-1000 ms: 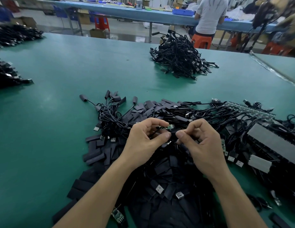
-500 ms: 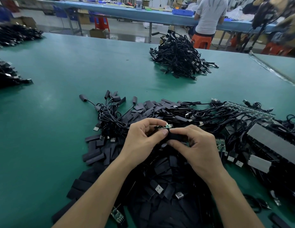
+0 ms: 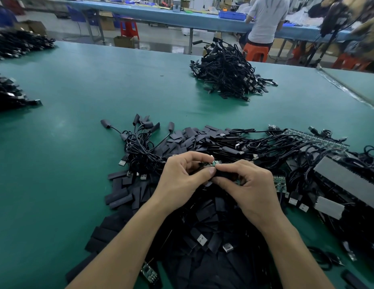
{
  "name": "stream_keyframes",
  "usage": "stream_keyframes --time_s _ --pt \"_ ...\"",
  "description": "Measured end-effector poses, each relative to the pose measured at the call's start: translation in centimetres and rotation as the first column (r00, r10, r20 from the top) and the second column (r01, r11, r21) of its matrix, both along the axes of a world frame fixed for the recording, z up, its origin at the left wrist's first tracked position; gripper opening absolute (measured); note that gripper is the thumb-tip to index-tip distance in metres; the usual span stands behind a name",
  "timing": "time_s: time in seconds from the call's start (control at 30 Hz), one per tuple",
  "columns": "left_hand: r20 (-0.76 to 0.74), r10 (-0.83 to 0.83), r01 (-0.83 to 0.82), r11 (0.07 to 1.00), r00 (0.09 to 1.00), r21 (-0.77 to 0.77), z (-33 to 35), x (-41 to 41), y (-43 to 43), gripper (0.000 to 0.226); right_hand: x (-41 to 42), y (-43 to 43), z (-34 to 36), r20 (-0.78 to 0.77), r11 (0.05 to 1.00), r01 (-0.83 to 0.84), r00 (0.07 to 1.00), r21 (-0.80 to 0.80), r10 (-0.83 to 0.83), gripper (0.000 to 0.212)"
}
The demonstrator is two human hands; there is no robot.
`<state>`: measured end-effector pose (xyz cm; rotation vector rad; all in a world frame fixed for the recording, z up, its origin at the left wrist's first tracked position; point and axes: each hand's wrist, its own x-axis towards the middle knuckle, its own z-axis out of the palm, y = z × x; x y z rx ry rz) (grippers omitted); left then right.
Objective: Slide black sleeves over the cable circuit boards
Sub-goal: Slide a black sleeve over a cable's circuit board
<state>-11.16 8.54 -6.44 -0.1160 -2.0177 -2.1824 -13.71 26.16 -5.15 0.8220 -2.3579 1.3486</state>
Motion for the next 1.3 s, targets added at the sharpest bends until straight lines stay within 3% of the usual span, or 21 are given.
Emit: stream_keyframes --time_s 1.3 --pt "0.018 0.002 -0.002 1.0 1.0 -0.022 0.56 0.22 0.17 0.015 0.14 -0.08 0.06 0.017 0.999 0.021 1.0 0.035 -0.022 0.021"
